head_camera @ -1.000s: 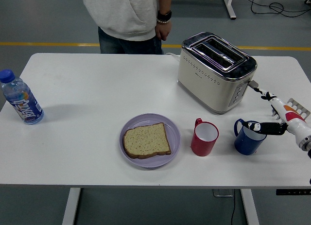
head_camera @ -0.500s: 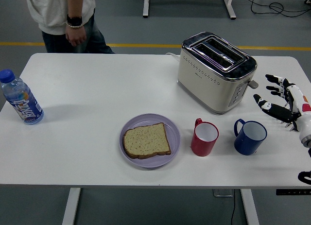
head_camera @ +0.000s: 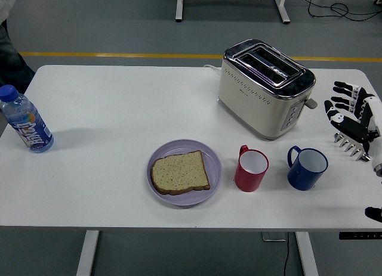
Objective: Pick up the cup,pour liquid into bread,place the cup on the desk
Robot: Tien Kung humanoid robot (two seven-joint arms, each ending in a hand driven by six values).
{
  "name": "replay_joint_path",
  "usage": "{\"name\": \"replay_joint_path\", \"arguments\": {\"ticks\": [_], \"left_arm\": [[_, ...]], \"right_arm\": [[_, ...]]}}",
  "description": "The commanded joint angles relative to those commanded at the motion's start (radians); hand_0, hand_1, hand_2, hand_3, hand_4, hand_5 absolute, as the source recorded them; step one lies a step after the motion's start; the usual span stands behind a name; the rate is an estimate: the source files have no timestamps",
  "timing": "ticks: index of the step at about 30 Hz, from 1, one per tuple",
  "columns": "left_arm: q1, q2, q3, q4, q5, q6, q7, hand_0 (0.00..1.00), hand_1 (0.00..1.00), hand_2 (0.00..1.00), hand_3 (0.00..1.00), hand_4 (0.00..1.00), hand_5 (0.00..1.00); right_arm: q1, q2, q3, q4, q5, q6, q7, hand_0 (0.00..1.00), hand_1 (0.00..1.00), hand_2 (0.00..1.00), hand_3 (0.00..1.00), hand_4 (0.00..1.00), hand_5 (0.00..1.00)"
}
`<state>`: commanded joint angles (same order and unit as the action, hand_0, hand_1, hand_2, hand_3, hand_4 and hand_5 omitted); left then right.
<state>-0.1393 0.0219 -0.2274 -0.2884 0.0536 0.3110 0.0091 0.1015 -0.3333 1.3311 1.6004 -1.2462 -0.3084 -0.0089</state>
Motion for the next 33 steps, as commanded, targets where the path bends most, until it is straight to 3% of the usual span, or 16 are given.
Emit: {"name": "replay_joint_path", "arguments": {"ticks": [6, 16, 17, 22, 23, 25, 33], "left_arm": [[-0.005, 0.006, 0.013, 0.003, -0.027, 0.001, -0.011, 0.691, 0.703, 0.712, 0.564, 0.257, 0.998], [-0.013, 0.006, 0.023, 0.003, -0.044, 0.004, -0.018, 0.691, 0.701, 0.713, 0.565, 0.257, 0.998], [-0.014, 0.006, 0.024, 0.003, -0.047, 0.004, -0.019, 0.691, 0.702, 0.713, 0.565, 0.258, 0.998], [-0.018, 0.008, 0.025, 0.004, -0.047, 0.003, -0.020, 0.691, 0.702, 0.713, 0.565, 0.258, 0.998], [-0.018, 0.009, 0.025, 0.004, -0.047, 0.003, -0.019, 0.691, 0.702, 0.711, 0.564, 0.258, 0.998], [-0.019, 0.009, 0.028, 0.003, -0.054, 0.003, -0.023, 0.691, 0.702, 0.711, 0.564, 0.258, 0.998], [-0.025, 0.008, 0.032, 0.002, -0.056, 0.005, -0.022, 0.690, 0.707, 0.711, 0.563, 0.259, 0.998]], "right_arm": [[0.009, 0.003, 0.007, 0.004, -0.029, 0.046, 0.012, 0.771, 0.748, 0.829, 0.788, 0.695, 0.126], [0.021, 0.013, 0.006, 0.028, 0.078, 0.054, 0.032, 0.779, 0.762, 0.837, 0.799, 0.724, 0.114], [0.022, 0.013, 0.006, 0.030, 0.086, 0.058, 0.031, 0.812, 0.779, 0.854, 0.831, 0.769, 0.135], [0.042, 0.029, 0.004, 0.031, 0.109, 0.069, 0.029, 0.812, 0.779, 0.854, 0.831, 0.769, 0.135], [0.043, 0.031, 0.003, 0.032, 0.110, 0.069, 0.030, 0.847, 0.817, 0.900, 0.864, 0.826, 0.163], [0.047, 0.036, 0.005, 0.038, 0.117, 0.069, 0.035, 0.847, 0.817, 0.900, 0.864, 0.826, 0.163], [0.041, 0.032, 0.013, 0.037, 0.126, 0.072, 0.036, 0.862, 0.819, 0.908, 0.877, 0.849, 0.161]]}}
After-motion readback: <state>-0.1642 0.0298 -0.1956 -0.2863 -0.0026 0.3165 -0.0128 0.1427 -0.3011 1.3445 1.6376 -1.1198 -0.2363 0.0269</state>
